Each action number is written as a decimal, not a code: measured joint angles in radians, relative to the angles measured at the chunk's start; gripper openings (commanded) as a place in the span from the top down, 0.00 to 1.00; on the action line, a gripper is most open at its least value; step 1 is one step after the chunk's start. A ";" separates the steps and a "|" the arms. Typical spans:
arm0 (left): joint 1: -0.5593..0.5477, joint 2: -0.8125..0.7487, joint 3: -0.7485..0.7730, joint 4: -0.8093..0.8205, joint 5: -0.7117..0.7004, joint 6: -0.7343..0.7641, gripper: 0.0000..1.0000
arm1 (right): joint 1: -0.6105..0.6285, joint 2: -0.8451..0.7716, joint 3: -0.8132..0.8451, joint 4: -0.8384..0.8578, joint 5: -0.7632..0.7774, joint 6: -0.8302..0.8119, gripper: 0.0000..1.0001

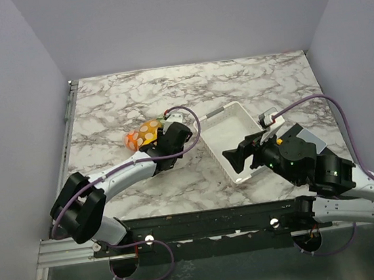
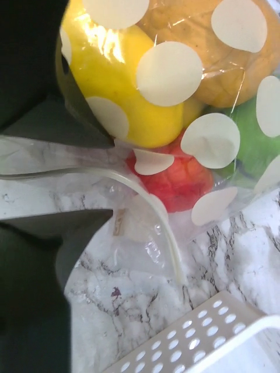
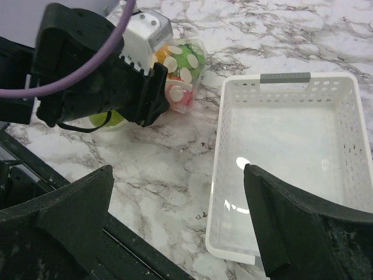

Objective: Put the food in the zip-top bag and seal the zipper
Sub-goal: Place the zipper food storage bag at the center of the board, then reset both arms

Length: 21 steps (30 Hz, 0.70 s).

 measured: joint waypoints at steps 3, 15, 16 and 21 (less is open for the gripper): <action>0.000 -0.049 0.000 -0.014 0.020 0.016 0.25 | 0.000 0.002 -0.004 -0.002 0.015 0.010 0.00; 0.001 -0.252 0.050 -0.044 0.191 0.088 0.01 | 0.000 0.128 0.049 -0.096 0.055 0.039 0.00; 0.001 -0.263 0.059 -0.051 0.202 0.092 0.01 | 0.000 0.145 0.057 -0.106 0.062 0.041 0.00; 0.001 -0.302 0.119 -0.090 0.219 0.101 0.01 | -0.003 0.215 0.099 -0.159 0.080 0.050 0.00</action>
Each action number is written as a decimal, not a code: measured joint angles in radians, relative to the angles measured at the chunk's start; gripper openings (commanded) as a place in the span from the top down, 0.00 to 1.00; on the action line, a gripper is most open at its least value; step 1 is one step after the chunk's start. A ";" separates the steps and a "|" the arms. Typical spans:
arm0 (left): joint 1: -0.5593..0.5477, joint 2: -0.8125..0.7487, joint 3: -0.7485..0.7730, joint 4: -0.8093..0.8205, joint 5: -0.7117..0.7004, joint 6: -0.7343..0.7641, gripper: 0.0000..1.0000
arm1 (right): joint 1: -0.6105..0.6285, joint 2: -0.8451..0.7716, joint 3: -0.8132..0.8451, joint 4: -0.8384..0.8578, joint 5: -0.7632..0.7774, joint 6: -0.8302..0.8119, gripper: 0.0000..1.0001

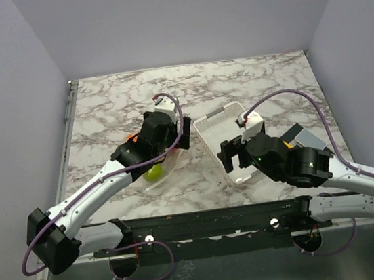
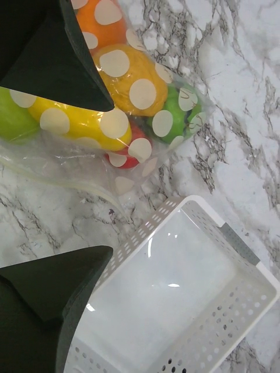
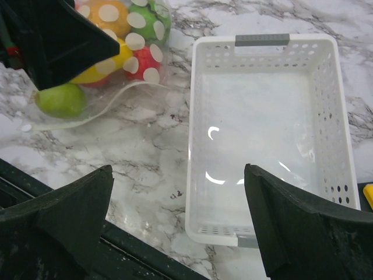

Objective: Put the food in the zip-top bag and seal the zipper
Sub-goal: Reset both arms

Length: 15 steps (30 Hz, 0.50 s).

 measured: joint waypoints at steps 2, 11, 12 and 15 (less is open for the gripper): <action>0.000 -0.009 0.028 -0.022 0.000 0.000 0.01 | -0.011 0.043 0.029 -0.016 0.000 0.003 0.00; 0.000 -0.064 0.074 -0.093 -0.007 0.004 0.01 | -0.231 0.126 0.050 -0.012 -0.113 -0.014 0.00; 0.000 -0.072 0.074 -0.100 -0.011 0.004 0.01 | -0.269 0.126 0.050 -0.010 -0.136 -0.018 0.00; 0.002 -0.103 0.074 -0.111 -0.024 0.003 0.01 | -0.380 0.126 0.050 -0.001 -0.204 -0.030 0.00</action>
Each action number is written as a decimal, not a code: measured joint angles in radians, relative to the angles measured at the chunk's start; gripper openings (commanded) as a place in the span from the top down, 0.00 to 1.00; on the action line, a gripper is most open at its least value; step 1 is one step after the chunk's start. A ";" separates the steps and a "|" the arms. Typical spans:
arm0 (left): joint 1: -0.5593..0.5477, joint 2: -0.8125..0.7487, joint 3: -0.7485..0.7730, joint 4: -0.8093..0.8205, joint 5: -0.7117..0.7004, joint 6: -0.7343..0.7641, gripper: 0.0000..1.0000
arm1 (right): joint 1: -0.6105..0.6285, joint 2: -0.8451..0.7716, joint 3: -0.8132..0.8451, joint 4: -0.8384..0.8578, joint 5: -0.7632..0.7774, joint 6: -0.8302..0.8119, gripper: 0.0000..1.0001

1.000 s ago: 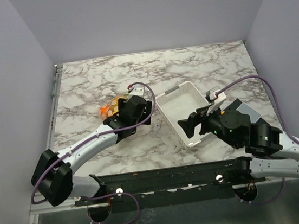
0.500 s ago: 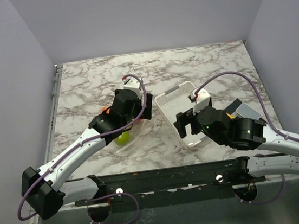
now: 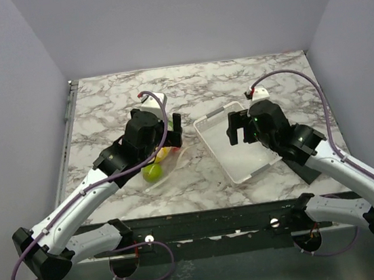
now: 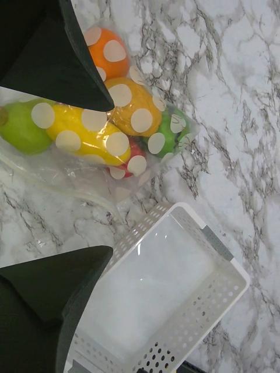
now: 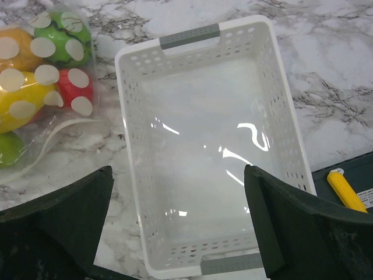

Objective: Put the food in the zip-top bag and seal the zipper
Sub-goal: Reset both arms

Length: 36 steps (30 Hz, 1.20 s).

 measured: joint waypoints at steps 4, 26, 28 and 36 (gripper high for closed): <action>0.012 -0.042 -0.001 0.000 -0.004 0.000 0.01 | -0.151 -0.001 0.000 0.011 -0.110 -0.018 0.00; 0.040 -0.262 -0.167 -0.006 -0.059 -0.038 0.01 | -0.467 -0.175 -0.088 0.084 -0.487 -0.099 0.00; 0.040 -0.273 -0.167 -0.004 -0.058 -0.042 0.01 | -0.467 -0.188 -0.099 0.094 -0.498 -0.106 0.00; 0.040 -0.278 -0.165 -0.002 -0.059 -0.053 0.01 | -0.468 -0.214 -0.115 0.117 -0.520 -0.116 0.00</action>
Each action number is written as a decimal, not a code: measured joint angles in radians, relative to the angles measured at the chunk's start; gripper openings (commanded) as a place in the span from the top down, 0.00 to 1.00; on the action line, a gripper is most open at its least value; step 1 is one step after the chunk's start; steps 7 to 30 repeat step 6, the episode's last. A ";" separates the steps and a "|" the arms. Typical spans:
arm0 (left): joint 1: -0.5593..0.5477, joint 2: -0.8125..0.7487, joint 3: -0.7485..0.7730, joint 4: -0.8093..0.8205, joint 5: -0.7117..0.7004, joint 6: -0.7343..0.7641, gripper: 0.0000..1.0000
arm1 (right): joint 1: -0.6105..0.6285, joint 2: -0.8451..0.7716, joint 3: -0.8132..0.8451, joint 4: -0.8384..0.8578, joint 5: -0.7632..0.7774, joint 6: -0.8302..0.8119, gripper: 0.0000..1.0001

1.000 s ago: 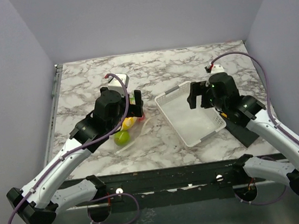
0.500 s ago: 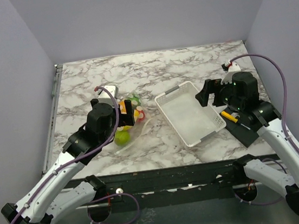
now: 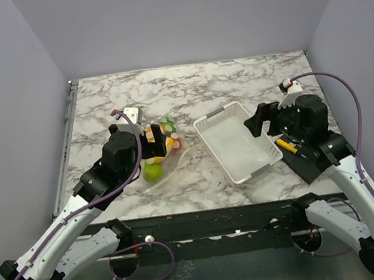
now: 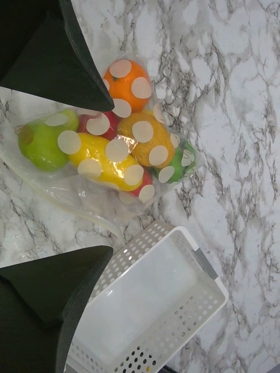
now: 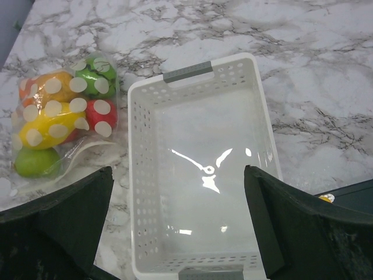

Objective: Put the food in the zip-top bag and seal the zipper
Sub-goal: Reset both arms

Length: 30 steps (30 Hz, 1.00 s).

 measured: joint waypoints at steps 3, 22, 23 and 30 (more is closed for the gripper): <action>0.000 0.000 0.003 0.000 0.003 0.001 0.01 | 0.000 -0.003 0.000 0.002 -0.007 0.000 0.00; 0.000 0.000 0.005 0.002 0.014 0.004 0.01 | 0.000 -0.005 -0.002 0.004 -0.012 0.000 0.00; 0.000 0.000 0.005 0.002 0.014 0.004 0.01 | 0.000 -0.005 -0.002 0.004 -0.012 0.000 0.00; 0.000 0.000 0.005 0.002 0.014 0.004 0.01 | 0.000 -0.005 -0.002 0.004 -0.012 0.000 0.00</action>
